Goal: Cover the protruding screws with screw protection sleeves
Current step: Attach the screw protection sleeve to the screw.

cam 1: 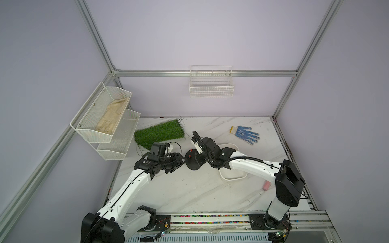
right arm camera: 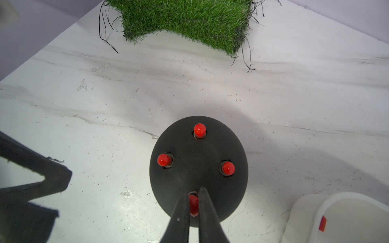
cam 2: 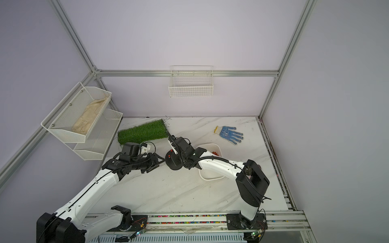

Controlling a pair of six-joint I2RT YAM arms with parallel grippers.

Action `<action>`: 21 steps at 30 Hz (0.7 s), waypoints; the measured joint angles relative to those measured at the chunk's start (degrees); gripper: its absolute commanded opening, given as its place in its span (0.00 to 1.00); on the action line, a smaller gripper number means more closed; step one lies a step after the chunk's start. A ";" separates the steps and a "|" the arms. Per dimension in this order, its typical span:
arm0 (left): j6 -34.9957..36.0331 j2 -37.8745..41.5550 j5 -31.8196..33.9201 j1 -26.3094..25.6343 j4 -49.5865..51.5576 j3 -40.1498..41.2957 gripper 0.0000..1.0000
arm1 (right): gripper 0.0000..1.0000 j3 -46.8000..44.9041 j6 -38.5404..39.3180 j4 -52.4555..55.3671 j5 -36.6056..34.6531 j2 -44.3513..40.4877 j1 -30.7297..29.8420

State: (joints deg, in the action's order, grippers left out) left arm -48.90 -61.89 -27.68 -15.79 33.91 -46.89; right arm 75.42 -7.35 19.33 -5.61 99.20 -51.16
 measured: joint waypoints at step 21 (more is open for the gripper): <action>-0.02 0.00 -0.02 0.00 -0.02 0.00 0.57 | 0.17 0.04 -0.17 1.38 0.22 -1.01 -0.37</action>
State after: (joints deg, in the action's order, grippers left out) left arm -48.93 -61.89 -27.70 -15.79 33.89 -46.89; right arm 75.46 -7.53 20.71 -5.39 98.19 -51.53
